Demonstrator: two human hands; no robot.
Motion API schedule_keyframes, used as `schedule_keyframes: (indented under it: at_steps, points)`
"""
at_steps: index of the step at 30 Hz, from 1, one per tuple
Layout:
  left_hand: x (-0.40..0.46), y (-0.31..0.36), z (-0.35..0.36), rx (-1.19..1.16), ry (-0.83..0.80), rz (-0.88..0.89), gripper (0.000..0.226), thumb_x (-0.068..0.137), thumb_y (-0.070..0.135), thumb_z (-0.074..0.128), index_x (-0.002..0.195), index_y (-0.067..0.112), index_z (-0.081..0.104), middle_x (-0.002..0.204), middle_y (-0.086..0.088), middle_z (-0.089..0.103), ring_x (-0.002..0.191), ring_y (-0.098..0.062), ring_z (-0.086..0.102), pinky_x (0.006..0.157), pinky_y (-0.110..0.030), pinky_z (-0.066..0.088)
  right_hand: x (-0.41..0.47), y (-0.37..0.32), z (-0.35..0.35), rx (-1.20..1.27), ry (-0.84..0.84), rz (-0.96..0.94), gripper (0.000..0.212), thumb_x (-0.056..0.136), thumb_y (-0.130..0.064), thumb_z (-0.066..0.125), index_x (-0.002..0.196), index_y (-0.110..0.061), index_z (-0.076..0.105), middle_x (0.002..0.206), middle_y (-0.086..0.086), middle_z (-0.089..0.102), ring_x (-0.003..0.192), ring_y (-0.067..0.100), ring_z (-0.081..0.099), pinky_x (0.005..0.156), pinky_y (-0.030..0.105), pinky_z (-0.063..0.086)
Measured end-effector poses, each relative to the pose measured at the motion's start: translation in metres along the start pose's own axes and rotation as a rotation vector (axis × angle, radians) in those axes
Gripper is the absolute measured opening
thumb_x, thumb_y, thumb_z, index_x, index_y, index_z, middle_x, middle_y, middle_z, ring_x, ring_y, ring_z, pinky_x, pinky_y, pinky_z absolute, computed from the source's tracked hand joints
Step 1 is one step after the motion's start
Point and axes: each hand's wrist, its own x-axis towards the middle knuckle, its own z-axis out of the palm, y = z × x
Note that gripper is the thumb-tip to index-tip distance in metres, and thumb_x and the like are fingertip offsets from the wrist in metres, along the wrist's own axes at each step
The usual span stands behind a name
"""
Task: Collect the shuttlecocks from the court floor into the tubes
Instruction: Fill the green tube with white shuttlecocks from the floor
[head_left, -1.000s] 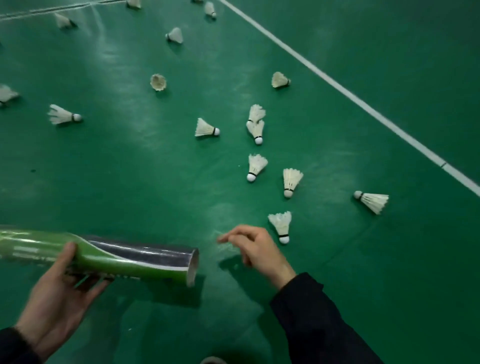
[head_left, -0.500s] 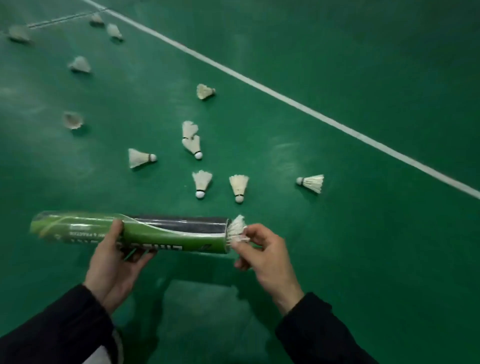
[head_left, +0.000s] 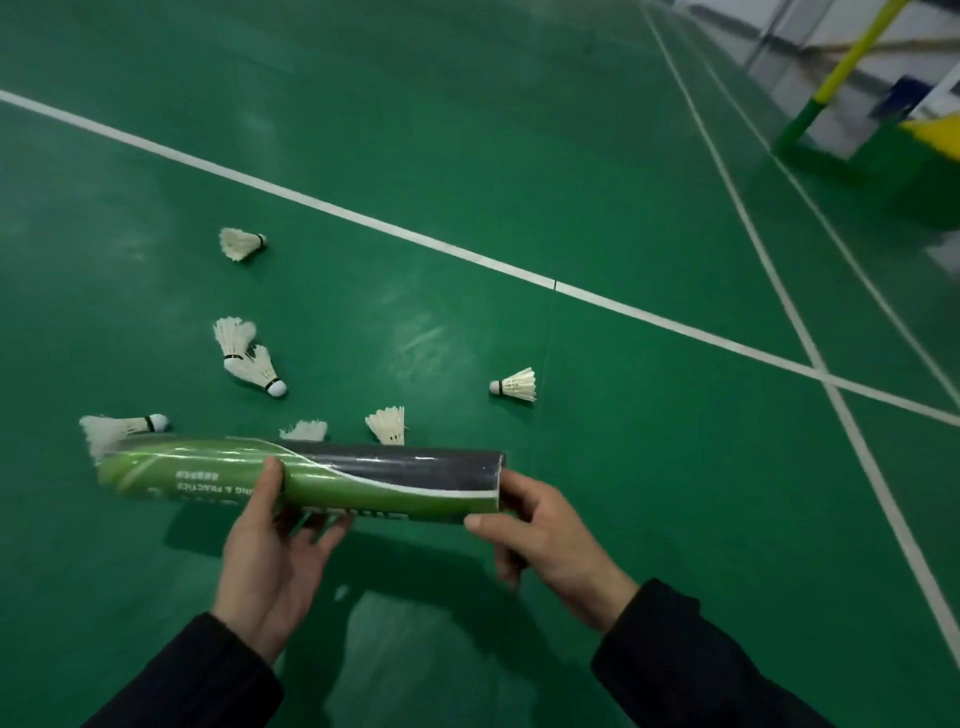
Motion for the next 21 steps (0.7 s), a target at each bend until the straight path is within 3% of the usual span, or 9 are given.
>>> schedule_keyframes:
  at_steps: [3, 5, 9, 11, 13, 16, 17, 19, 21]
  points:
    - [0.003, 0.009, -0.006, 0.027, 0.013, 0.032, 0.032, 0.101, 0.041, 0.058, 0.121, 0.017, 0.062, 0.13, -0.01, 0.068, 0.122, -0.026, 0.064, 0.094, -0.047, 0.057, 0.013, -0.004, 0.009, -0.091, -0.068, 0.069, 0.031, 0.099, -0.03, 0.061, 0.127, -0.017, 0.066, 0.05, -0.011, 0.049, 0.04, 0.006, 0.039, 0.04, 0.019, 0.032]
    - [0.008, 0.007, -0.003, 0.063, -0.007, 0.041, 0.046, 0.1, 0.043, 0.057, 0.133, 0.013, 0.059, 0.127, -0.009, 0.069, 0.122, -0.024, 0.064, 0.096, -0.047, 0.057, 0.019, -0.003, 0.006, -0.135, -0.178, 0.146, 0.05, 0.094, -0.044, 0.06, 0.128, -0.007, 0.063, 0.052, -0.001, 0.05, 0.04, 0.008, 0.04, 0.04, 0.02, 0.034]
    - [0.028, 0.007, -0.004, 0.087, 0.017, 0.07, 0.058, 0.099, 0.043, 0.059, 0.144, 0.008, 0.054, 0.132, -0.012, 0.066, 0.123, -0.026, 0.063, 0.089, -0.049, 0.061, 0.048, 0.011, -0.02, 0.086, -0.339, 0.261, 0.051, 0.096, -0.048, 0.06, 0.132, -0.012, 0.056, 0.113, 0.007, 0.063, 0.056, 0.014, 0.059, 0.045, 0.023, 0.05]
    - [0.037, 0.009, -0.012, 0.051, 0.106, 0.128, 0.051, 0.095, 0.046, 0.062, 0.135, 0.014, 0.06, 0.131, -0.009, 0.065, 0.121, -0.024, 0.062, 0.097, -0.051, 0.056, 0.082, 0.019, -0.041, 0.131, -0.171, 0.201, 0.041, 0.1, -0.045, 0.057, 0.122, -0.012, 0.065, 0.115, 0.001, 0.071, 0.054, 0.013, 0.056, 0.049, 0.024, 0.048]
    - [0.04, 0.012, -0.017, 0.022, 0.175, 0.167, 0.042, 0.084, 0.05, 0.065, 0.115, 0.023, 0.063, 0.121, -0.003, 0.064, 0.115, -0.019, 0.061, 0.102, -0.052, 0.046, 0.134, 0.037, -0.071, 0.119, 0.232, 0.153, 0.024, 0.1, -0.032, 0.062, 0.114, -0.014, 0.068, 0.114, 0.001, 0.074, 0.056, 0.013, 0.054, 0.052, 0.025, 0.049]
    - [0.036, 0.011, -0.021, 0.032, 0.292, 0.167, 0.036, 0.078, 0.049, 0.063, 0.102, 0.023, 0.059, 0.108, -0.003, 0.06, 0.101, -0.017, 0.06, 0.1, -0.049, 0.043, 0.212, 0.071, -0.114, 0.057, 0.697, 0.152, 0.03, 0.094, -0.017, 0.068, 0.123, -0.021, 0.06, 0.13, 0.003, 0.065, 0.09, 0.022, 0.068, 0.082, 0.04, 0.06]
    - [0.034, 0.007, -0.024, 0.033, 0.332, 0.157, 0.03, 0.085, 0.047, 0.061, 0.1, 0.021, 0.058, 0.105, -0.004, 0.058, 0.097, -0.018, 0.058, 0.102, -0.048, 0.042, 0.231, 0.083, -0.124, 0.051, 0.712, 0.178, 0.045, 0.093, -0.015, 0.069, 0.135, -0.02, 0.054, 0.135, 0.0, 0.061, 0.098, 0.025, 0.067, 0.089, 0.044, 0.059]
    - [0.031, 0.002, -0.031, 0.026, 0.399, 0.134, 0.025, 0.098, 0.044, 0.054, 0.099, 0.019, 0.058, 0.103, -0.006, 0.057, 0.094, -0.021, 0.056, 0.103, -0.052, 0.046, 0.257, 0.104, -0.136, 0.08, 0.661, 0.237, 0.062, 0.092, -0.013, 0.071, 0.147, -0.014, 0.044, 0.129, 0.001, 0.059, 0.096, 0.024, 0.066, 0.081, 0.042, 0.059]
    - [0.026, 0.001, -0.035, 0.007, 0.416, 0.124, 0.028, 0.098, 0.043, 0.054, 0.103, 0.017, 0.061, 0.105, -0.01, 0.06, 0.097, -0.025, 0.058, 0.08, -0.045, 0.062, 0.264, 0.113, -0.138, 0.039, 0.618, 0.239, 0.048, 0.09, -0.012, 0.073, 0.136, -0.007, 0.058, 0.112, 0.006, 0.068, 0.083, 0.02, 0.063, 0.07, 0.036, 0.054]
